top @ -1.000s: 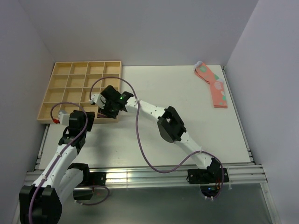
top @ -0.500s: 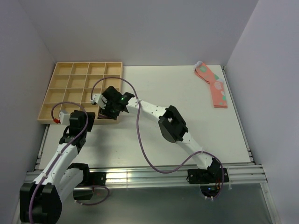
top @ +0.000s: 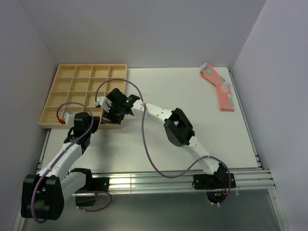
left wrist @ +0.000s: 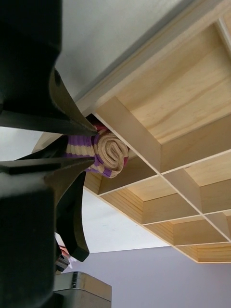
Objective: Roll the socks
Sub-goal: Place the sock in the storage box.
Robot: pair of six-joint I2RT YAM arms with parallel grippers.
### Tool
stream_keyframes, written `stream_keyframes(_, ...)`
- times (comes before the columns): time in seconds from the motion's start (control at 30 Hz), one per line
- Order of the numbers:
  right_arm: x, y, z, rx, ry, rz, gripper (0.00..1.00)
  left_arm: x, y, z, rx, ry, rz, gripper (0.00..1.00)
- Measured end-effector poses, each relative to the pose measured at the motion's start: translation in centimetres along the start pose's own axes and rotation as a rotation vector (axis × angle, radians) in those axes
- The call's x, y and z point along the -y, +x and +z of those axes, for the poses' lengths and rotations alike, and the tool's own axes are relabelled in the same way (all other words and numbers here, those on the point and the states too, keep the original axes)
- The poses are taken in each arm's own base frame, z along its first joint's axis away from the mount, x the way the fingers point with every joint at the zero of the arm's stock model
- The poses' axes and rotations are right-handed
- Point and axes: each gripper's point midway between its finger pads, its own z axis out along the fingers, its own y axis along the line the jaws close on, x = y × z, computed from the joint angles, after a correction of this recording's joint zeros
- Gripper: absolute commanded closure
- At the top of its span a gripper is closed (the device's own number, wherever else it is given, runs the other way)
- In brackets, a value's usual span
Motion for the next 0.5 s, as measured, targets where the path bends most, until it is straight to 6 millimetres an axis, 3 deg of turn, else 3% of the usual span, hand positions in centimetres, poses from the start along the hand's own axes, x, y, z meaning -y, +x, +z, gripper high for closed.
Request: stream_keyframes(0.5, 0.0, 0.1, 0.1, -0.002, 0.000, 0.004, 0.51, 0.2, 1.8, 2.8, -0.054, 0.026, 0.003, 0.78)
